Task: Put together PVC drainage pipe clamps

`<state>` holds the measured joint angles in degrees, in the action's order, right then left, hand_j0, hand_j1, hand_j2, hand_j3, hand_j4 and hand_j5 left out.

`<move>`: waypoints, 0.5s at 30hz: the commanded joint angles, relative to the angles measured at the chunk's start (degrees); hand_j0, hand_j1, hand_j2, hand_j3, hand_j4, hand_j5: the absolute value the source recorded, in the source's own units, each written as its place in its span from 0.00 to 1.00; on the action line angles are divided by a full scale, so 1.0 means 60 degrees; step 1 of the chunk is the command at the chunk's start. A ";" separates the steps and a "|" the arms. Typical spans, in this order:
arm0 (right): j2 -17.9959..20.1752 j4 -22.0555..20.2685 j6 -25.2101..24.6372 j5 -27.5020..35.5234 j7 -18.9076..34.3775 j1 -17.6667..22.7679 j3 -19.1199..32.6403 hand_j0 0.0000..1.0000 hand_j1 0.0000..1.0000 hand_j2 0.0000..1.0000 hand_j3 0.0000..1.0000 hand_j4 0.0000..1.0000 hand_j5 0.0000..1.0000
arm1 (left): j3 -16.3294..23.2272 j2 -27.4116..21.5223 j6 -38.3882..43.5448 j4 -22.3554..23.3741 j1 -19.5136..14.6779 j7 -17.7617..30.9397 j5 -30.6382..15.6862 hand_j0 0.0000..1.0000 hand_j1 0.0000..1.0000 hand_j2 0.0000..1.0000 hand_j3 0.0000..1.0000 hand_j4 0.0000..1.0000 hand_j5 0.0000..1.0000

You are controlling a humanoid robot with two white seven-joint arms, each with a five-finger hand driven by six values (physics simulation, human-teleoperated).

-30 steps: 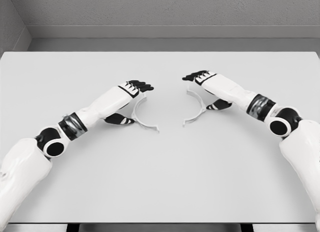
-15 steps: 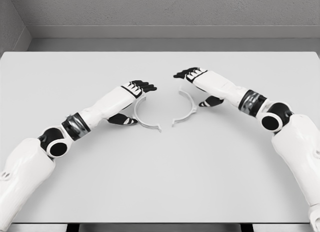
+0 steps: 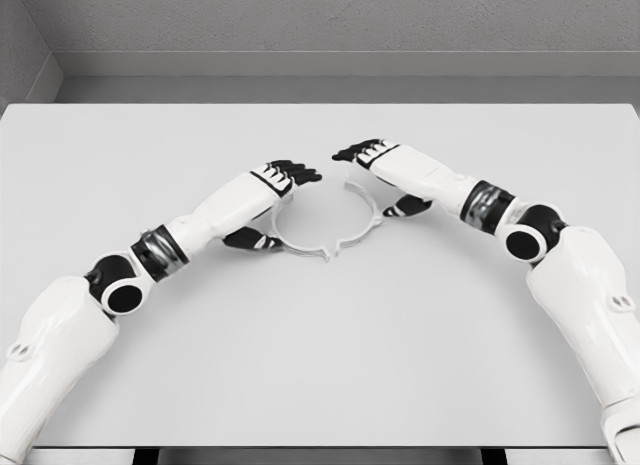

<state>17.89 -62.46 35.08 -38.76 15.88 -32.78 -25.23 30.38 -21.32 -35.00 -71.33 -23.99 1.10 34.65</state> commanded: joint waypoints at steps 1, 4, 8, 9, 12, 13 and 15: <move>-0.0125 -0.0005 -0.0014 0.0072 0.0004 0.0000 -0.0044 1.00 1.00 1.00 1.00 1.00 1.00 | -0.0097 -0.0065 0.0000 0.0052 0.0000 -0.0007 -0.0076 1.00 1.00 1.00 1.00 1.00 1.00; -0.0169 -0.0034 -0.0014 0.0072 0.0019 0.0000 -0.0044 1.00 1.00 1.00 1.00 1.00 1.00 | -0.0288 -0.0109 0.0000 0.0082 0.0029 -0.0007 -0.0091 1.00 1.00 1.00 1.00 1.00 1.00; -0.0169 -0.0049 -0.0014 0.0072 0.0019 -0.0029 -0.0044 1.00 1.00 1.00 1.00 1.00 1.00 | -0.0317 -0.0240 0.0000 0.0111 -0.0015 -0.0007 -0.0135 1.00 1.00 1.00 1.00 1.00 1.00; -0.0184 -0.0049 -0.0014 0.0072 0.0019 -0.0029 -0.0044 1.00 1.00 1.00 1.00 1.00 1.00 | -0.0317 -0.0255 0.0000 0.0111 -0.0015 -0.0007 -0.0135 1.00 1.00 1.00 1.00 1.00 1.00; -0.0242 -0.0078 -0.0014 0.0087 0.0019 -0.0059 -0.0088 1.00 1.00 1.00 1.00 1.00 1.00 | -0.0346 -0.0240 0.0000 0.0096 0.0014 -0.0007 -0.0120 1.00 1.00 1.00 1.00 1.00 1.00; -0.0257 -0.0078 -0.0014 0.0087 0.0019 -0.0059 -0.0102 1.00 1.00 1.00 1.00 1.00 1.00 | -0.0361 -0.0240 0.0000 0.0096 0.0014 -0.0007 -0.0135 1.00 1.00 1.00 1.00 1.00 1.00; -0.0257 -0.0078 -0.0014 0.0087 0.0019 -0.0117 -0.0161 1.00 1.00 1.00 1.00 1.00 1.00 | -0.0376 -0.0240 0.0000 0.0096 0.0014 -0.0007 -0.0135 1.00 1.00 1.00 1.00 1.00 1.00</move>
<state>16.45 -62.86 35.08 -38.66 16.01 -33.49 -26.01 28.27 -22.73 -35.00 -70.72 -23.91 1.09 34.23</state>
